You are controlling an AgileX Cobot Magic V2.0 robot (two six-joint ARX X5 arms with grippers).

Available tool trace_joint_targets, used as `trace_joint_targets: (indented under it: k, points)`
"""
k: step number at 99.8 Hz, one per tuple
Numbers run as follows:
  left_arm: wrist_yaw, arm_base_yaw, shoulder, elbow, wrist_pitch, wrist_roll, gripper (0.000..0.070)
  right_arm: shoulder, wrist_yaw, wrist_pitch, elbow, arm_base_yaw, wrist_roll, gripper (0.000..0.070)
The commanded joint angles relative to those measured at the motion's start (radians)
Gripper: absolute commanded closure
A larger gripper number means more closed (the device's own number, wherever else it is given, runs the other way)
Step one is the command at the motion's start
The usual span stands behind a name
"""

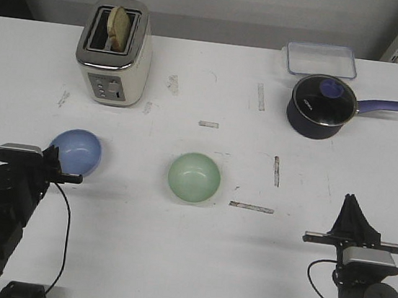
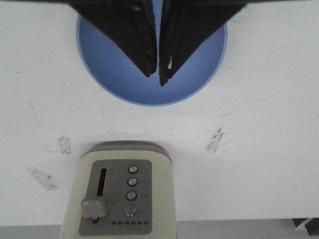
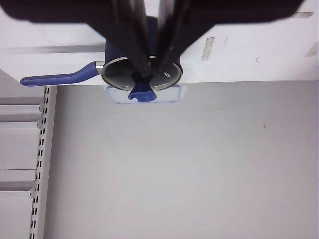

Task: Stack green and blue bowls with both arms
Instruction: 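Reach the left gripper forward to the rim of the light blue bowl, then grip the blue bowl rim with the left gripper and lift it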

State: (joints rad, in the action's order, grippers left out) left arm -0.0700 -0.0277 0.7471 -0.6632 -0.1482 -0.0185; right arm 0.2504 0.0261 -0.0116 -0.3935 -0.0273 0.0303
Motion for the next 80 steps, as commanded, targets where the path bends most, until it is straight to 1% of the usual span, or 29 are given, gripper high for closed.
trace_joint_targets:
  k: [1,9,11,21,30,37,42,54,71,80]
  points:
    - [0.003,-0.001,0.035,-0.039,0.018,-0.015,0.0699,-0.002,0.000,-0.011,0.000,-0.003,-0.005,0.0688]
    - [0.003,0.000,0.095,-0.083,0.000,-0.012,0.0699,-0.002,0.000,-0.011,0.000,-0.003,-0.005,0.0688]
    - [0.003,0.000,0.110,-0.096,-0.010,-0.001,0.0699,-0.002,0.000,-0.011,0.000,-0.003,-0.005,0.0687]
    - [0.003,0.000,0.185,-0.178,-0.102,0.122,0.0699,-0.002,0.000,-0.011,0.000,-0.003,-0.005,0.0687]
    - [0.003,0.000,0.242,-0.258,-0.214,0.245,0.0699,-0.002,0.000,-0.011,0.000,-0.003,-0.005,0.0687]
    - [0.019,0.005,0.275,-0.309,-0.296,0.309,0.0699,-0.002,0.000,-0.011,0.000,-0.003,-0.005,0.0687]
    - [0.038,0.013,0.289,-0.328,-0.328,0.327,0.0699,-0.002,0.000,-0.011,0.000,-0.003,-0.005,0.0687]
    - [0.088,0.061,0.322,-0.361,-0.377,0.327,0.0699,-0.002,0.000,-0.011,0.000,-0.003,-0.005,0.0687]
    - [0.266,0.181,0.385,-0.416,-0.501,0.325,0.0699,-0.002,0.000,-0.011,0.000,-0.003,-0.005,0.0687]
    - [0.332,0.247,0.431,-0.439,-0.553,0.325,0.0697,-0.002,0.000,-0.011,0.000,-0.003,-0.005,0.0688]
